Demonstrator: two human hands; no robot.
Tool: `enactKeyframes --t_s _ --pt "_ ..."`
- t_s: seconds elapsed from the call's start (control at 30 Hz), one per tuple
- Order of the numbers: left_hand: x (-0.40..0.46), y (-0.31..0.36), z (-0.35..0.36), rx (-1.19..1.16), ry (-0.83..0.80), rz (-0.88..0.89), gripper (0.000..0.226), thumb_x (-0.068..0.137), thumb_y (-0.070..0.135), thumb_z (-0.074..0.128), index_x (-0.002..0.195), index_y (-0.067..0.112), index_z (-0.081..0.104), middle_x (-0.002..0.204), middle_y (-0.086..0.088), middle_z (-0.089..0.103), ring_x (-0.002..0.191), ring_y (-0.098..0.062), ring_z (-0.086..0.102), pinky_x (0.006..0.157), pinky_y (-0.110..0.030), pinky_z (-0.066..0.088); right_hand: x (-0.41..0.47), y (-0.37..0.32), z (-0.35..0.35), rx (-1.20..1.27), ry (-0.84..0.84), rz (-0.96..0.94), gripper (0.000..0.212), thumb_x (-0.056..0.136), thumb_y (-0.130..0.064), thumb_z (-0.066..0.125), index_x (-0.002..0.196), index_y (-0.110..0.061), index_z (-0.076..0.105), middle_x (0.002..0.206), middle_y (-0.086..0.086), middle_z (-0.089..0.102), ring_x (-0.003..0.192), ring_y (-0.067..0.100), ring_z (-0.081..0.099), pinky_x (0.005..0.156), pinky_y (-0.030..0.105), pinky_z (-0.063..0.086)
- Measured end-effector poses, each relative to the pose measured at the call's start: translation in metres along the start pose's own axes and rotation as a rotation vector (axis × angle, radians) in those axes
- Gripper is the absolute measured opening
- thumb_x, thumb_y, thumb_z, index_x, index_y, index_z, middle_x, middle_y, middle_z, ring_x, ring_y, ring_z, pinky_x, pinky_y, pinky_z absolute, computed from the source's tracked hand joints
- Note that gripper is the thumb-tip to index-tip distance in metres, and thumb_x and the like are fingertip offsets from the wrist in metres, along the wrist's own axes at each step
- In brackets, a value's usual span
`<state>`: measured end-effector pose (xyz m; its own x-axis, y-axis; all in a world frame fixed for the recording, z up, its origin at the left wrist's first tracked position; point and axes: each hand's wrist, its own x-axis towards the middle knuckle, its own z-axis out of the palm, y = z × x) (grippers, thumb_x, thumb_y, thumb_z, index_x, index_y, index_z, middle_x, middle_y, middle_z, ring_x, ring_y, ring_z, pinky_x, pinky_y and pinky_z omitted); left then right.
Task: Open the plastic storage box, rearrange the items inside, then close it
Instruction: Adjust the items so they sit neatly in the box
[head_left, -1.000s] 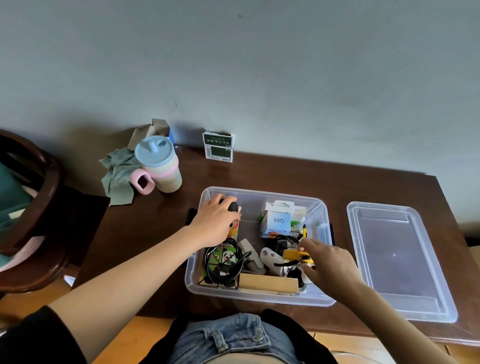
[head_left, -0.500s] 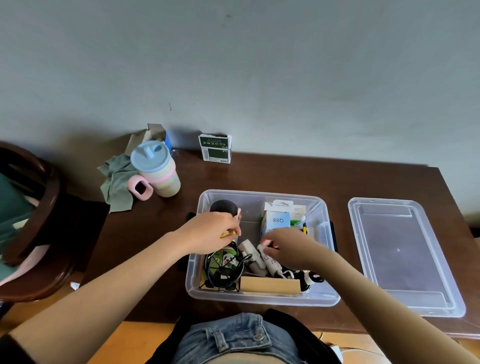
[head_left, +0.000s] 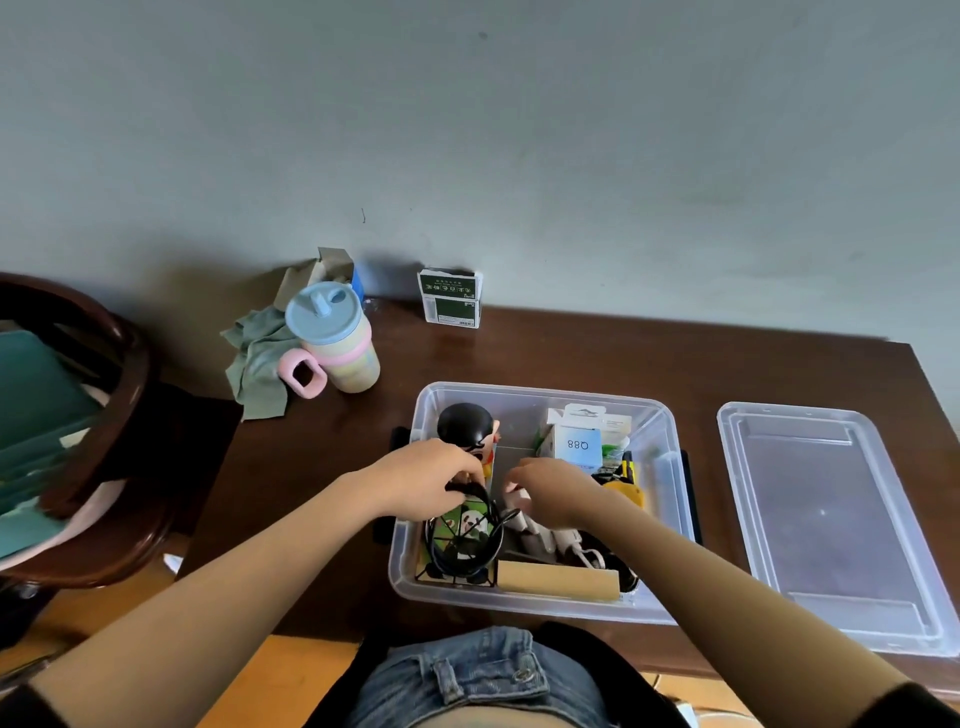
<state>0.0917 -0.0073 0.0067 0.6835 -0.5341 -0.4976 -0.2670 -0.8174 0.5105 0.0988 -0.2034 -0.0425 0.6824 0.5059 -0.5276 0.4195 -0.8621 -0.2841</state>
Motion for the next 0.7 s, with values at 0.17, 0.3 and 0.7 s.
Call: enactKeyframes --t_s 0.17,0.3,0.7 --pt "-0.001 0.000 -0.010 -0.203 0.128 -0.011 0.020 0.087 0.023 0.065 0.102 0.034 0.069 0.086 0.018 0.065 0.083 0.001 0.060 0.073 -0.013 0.045 -0.010 -0.002 0.016 -0.025 -0.056 0.016 0.037 0.093 -0.020 0.052 0.130 -0.013 0.049 0.130 0.007 0.049 0.111 0.028 0.054 0.086 0.039 0.051" --pt "0.003 0.009 -0.024 -0.371 0.365 -0.048 0.019 0.081 0.023 0.071 0.091 0.039 0.066 0.072 0.015 0.068 0.064 0.007 0.061 0.064 -0.013 0.043 -0.018 0.004 0.024 0.090 -0.029 0.039 0.054 0.093 -0.020 0.049 0.144 -0.013 0.032 0.150 0.004 0.033 0.133 0.027 0.036 0.103 0.040 0.041" --pt "0.056 0.053 0.001 -0.187 0.397 -0.181 0.037 0.093 0.023 0.057 0.130 0.023 0.054 0.129 -0.001 0.058 0.097 -0.020 0.064 0.071 -0.022 0.045 -0.025 0.004 0.033 0.173 0.011 0.083 0.060 0.097 -0.029 0.046 0.150 -0.015 0.022 0.156 0.001 0.022 0.140 0.022 0.029 0.110 0.037 0.035"
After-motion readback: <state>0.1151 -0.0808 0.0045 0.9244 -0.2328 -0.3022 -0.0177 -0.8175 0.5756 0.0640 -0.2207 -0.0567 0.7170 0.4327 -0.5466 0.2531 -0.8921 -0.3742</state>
